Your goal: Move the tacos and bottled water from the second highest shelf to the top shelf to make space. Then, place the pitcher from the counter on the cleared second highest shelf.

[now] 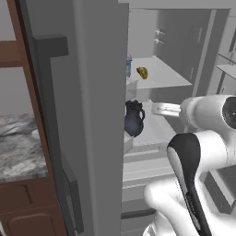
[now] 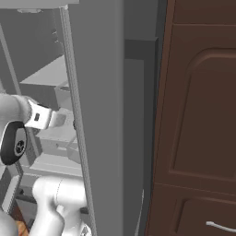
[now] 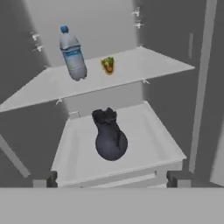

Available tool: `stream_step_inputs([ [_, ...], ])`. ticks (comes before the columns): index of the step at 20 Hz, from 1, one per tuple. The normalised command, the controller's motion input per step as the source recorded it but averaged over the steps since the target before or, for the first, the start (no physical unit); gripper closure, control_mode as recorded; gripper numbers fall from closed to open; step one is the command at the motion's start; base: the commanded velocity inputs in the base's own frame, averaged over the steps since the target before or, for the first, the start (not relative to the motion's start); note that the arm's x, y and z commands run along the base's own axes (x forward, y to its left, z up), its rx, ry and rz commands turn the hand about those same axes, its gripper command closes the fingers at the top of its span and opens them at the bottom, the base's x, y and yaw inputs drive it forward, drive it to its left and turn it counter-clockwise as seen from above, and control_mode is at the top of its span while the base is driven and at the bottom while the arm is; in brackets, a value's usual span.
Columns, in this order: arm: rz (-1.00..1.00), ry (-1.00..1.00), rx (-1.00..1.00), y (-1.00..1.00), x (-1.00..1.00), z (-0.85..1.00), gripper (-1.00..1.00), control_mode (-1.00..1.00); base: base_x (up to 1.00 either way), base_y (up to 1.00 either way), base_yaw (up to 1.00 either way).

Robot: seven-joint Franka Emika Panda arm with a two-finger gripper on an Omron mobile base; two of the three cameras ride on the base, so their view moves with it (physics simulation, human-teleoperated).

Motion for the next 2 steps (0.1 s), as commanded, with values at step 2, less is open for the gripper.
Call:
stream_step_inputs([
  [2,0.00,-0.07,0.10,0.00,-0.74,0.21,-1.00,-1.00,0.00,0.00,0.00],
])
